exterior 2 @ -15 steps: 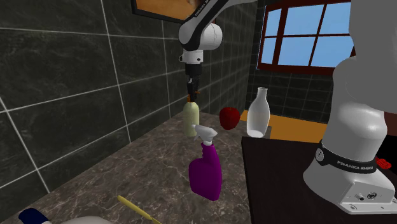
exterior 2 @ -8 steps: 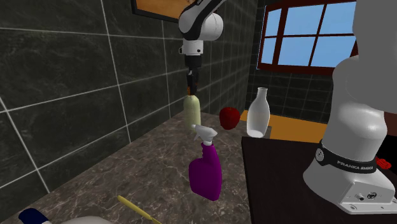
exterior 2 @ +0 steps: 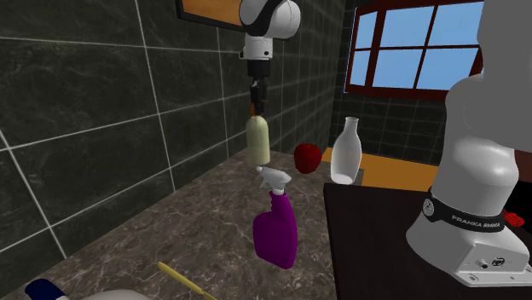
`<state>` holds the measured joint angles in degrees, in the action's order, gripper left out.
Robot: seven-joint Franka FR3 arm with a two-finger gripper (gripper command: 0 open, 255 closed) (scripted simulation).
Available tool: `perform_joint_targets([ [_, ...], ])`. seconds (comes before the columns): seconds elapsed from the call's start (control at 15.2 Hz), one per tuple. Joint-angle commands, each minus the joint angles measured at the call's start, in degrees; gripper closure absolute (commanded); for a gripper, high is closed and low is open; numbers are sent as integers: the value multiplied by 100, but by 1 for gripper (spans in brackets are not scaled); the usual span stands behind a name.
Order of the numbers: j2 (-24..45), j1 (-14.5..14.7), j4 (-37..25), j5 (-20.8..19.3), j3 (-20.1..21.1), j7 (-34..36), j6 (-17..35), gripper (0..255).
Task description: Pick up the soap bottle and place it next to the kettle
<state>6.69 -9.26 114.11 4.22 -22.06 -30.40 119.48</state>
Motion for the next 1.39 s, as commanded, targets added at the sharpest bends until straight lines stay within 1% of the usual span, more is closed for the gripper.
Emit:
perform_joint_targets([
  [0.0, -55, 5, -89, -28, -3, 22, -138, 255],
  [0.66, -283, 21, -607, -141, -10, 111, -865, 255],
  [1.32, -386, 25, -1261, -192, -13, 158, -1613, 255],
])
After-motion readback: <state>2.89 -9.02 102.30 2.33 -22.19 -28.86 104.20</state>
